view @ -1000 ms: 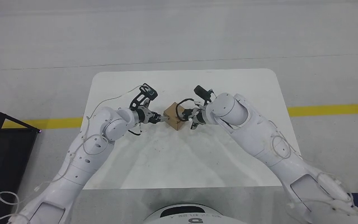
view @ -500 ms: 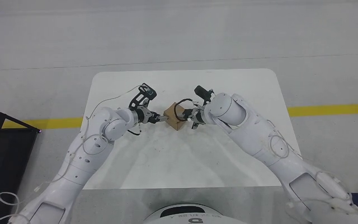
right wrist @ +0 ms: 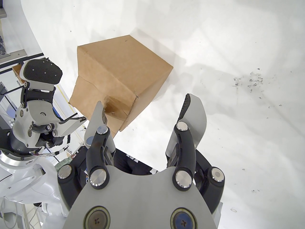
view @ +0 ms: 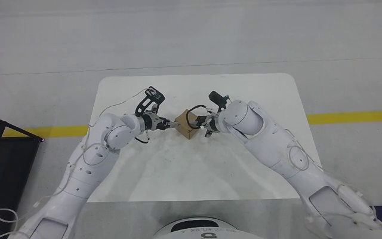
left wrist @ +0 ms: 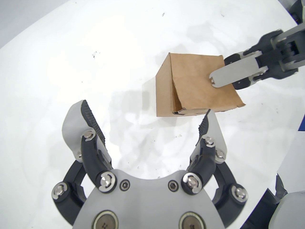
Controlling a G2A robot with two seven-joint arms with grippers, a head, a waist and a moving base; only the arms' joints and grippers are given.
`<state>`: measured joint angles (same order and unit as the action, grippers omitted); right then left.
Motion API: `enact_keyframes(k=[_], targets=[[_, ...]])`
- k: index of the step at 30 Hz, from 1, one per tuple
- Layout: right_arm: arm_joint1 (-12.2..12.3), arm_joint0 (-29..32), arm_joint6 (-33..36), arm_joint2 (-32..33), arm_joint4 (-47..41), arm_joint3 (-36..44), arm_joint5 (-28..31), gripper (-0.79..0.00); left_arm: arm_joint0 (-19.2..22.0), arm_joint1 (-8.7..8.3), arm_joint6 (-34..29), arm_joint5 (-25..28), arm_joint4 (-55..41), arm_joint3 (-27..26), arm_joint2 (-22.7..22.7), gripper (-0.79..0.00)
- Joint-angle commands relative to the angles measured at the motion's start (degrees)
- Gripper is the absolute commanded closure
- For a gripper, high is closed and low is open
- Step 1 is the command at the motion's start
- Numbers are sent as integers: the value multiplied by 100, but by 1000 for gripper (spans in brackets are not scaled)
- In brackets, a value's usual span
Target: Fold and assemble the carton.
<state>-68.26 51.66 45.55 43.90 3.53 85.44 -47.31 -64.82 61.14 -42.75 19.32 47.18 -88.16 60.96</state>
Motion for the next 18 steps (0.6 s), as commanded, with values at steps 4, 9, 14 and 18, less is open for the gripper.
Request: enact_keyframes(k=[4, 9, 14, 18], targets=[[6, 20, -5, 11, 17, 40, -14, -560, 15, 18, 219, -108, 220, -2, -49, -785], [18, 40, 7, 33, 39, 69, -1, -551, -7, 40, 315, -154, 233, 7, -100, -785], [25, 57, 22, 47, 48, 93, 7, -551, 5, 54, 303, -158, 235, 49, -125, -785], [30, 60, 34, 46, 73, 113, 1, -557, 29, 69, 306, -162, 230, 80, -149, -782]])
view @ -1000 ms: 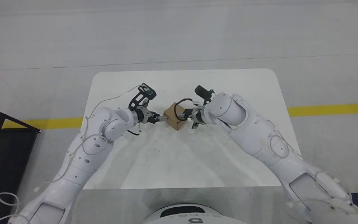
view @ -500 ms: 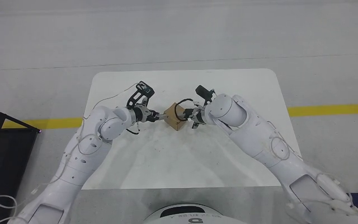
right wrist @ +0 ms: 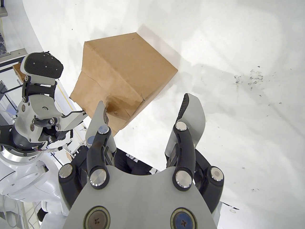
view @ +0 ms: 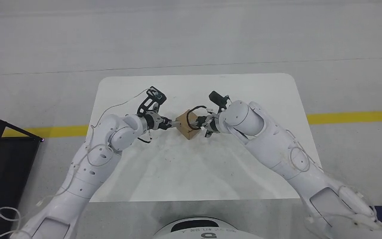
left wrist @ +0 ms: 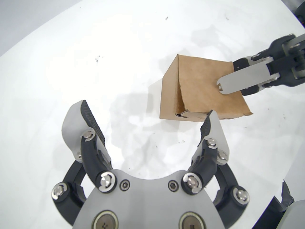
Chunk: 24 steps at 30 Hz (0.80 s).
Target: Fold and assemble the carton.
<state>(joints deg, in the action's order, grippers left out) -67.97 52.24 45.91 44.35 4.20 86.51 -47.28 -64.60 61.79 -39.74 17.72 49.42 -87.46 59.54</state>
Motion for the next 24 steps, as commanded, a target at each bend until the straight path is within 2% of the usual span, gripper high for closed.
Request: enact_keyframes(k=[1, 14, 24], targets=[[1, 4, -5, 1, 9, 12, -3, -557, 10, 8, 15, 4, 2, 17, -18, -785], [6, 12, 34, 0, 31, 40, 55, -542, 57, 60, 123, 13, 72, 139, -131, -785], [24, 44, 60, 53, 36, 78, 95, -560, 52, 79, 220, 58, 138, 142, -138, -785]])
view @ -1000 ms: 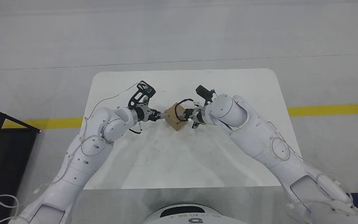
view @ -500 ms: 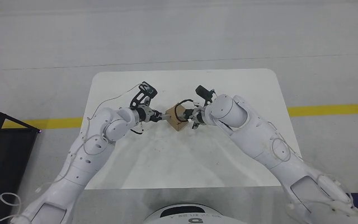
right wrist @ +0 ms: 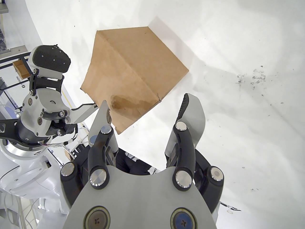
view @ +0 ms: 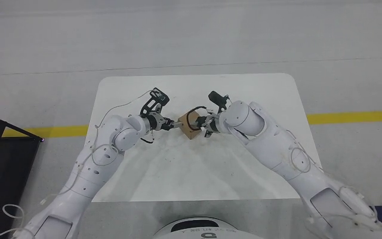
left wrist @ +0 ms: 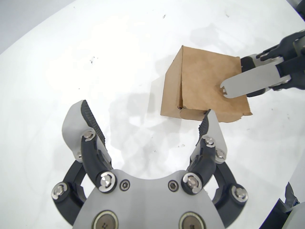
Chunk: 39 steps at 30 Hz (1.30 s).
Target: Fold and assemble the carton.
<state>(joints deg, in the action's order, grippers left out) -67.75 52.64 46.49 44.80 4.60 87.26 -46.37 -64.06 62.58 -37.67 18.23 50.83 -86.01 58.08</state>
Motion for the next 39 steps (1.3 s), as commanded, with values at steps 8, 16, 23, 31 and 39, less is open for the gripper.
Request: enact_keyframes(k=[8, 16, 23, 31, 39], targets=[[31, 358, -99, 905, -1356, -297, 335, -545, -30, -3, 89, 157, -116, -102, 93, -782], [36, 229, 128, 1042, -1786, -946, 175, -446, -109, -29, -18, 333, -122, -132, 168, -770], [-20, 78, -16, 947, -1973, -1221, 43, -499, -125, -36, -104, 363, -103, -125, 193, -757], [49, 383, -835, 1037, -1392, -589, 784, -668, -49, -9, -94, 341, -85, -27, 128, -754], [322, 901, -945, 1327, 73, 210, 1691, -733, 47, 19, -141, 362, -66, 41, 50, -757]])
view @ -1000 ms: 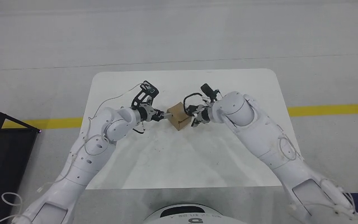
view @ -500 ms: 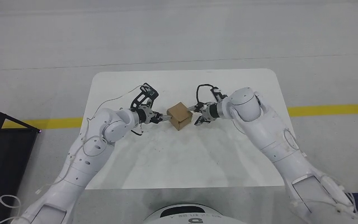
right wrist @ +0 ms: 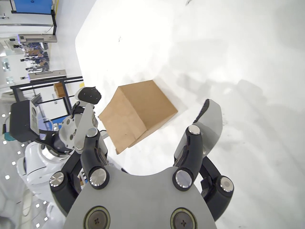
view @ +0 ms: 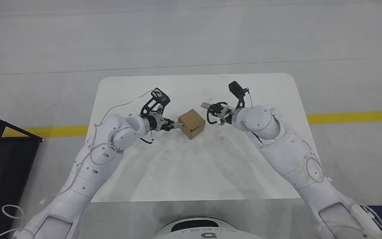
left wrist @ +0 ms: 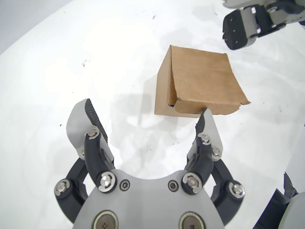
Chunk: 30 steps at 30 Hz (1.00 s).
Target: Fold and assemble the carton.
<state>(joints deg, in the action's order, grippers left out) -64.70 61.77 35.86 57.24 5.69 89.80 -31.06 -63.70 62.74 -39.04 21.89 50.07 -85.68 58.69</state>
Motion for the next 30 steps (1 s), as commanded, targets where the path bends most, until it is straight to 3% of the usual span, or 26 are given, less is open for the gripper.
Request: enact_keyframes(k=[1, 10, 19, 30], targets=[[34, -52, 292, 166, -101, -149, 413, -727, 22, 8, -1, -5, 12, 15, -22, -754], [-183, -971, 1078, -426, -318, -1721, 1951, -696, 77, 33, 6, -69, -8, 71, -46, -757], [-494, -1608, 1495, -970, -747, -2845, 2730, -643, 141, 63, 21, -109, -35, 163, -88, -757], [-625, -1793, 1891, -1071, -1048, -3357, 3407, -554, 243, 111, 125, -113, -96, 360, -147, -763]])
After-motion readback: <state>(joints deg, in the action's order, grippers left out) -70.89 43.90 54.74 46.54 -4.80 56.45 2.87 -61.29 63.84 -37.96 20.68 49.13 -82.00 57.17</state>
